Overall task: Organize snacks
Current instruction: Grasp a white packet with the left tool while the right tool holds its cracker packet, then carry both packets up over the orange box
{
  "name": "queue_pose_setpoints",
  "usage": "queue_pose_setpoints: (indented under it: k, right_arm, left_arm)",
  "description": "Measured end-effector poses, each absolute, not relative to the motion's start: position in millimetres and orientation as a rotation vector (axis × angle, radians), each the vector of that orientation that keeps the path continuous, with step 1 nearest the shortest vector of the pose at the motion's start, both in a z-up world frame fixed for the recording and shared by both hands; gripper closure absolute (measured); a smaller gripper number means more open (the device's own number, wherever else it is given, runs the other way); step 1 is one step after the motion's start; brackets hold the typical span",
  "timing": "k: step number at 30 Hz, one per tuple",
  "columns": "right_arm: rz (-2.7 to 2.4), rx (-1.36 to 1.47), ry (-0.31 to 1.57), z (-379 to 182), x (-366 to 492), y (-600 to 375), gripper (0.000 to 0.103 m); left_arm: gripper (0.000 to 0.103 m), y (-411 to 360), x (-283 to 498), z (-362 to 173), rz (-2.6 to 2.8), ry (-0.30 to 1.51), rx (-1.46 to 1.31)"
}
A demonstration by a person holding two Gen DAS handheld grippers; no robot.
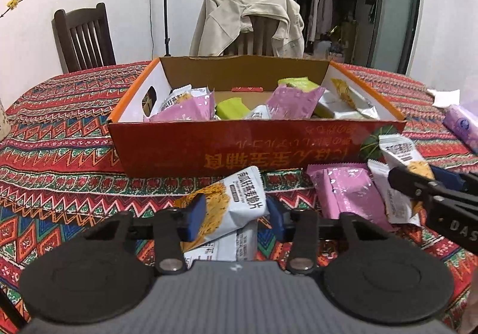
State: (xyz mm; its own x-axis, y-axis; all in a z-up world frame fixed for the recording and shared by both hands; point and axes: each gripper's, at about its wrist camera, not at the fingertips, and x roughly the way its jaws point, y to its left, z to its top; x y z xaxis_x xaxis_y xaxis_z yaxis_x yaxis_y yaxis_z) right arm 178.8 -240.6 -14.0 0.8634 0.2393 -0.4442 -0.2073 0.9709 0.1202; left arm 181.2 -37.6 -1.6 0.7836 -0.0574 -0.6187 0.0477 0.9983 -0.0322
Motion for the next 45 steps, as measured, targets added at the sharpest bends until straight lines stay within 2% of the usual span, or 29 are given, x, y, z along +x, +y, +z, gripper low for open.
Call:
queue_pose_setpoints:
  k: [4,11,19,34,45]
  right_arm:
    - [0.230,0.070,0.473,-14.8,179.0,-241.0,0.061]
    - [0.222,0.072,0.471,-14.8,179.4,-242.6,0.061]
    - [0.220,0.069,0.475,-15.7,180.2,-242.1,0.061]
    - [0.223,0.063,0.479,-18.2,181.7,-240.7,0.061]
    - [0.272,-0.005,0.392,7.3,169.9,-225.5,0.061]
  left_arm:
    - [0.075,-31.7,174.5,5.8,-0.066,0.638,-0.041]
    - [0.086,-7.7,160.9,25.1,-0.066,0.578,-0.113]
    - [0.087,31.5,154.9,26.0,-0.001,0.576,-0.187]
    - [0.089,24.8,174.7,-9.1,0.003,0.668,-0.170]
    - [0.090,20.2,157.1,31.4,-0.034,0.524,-0.121]
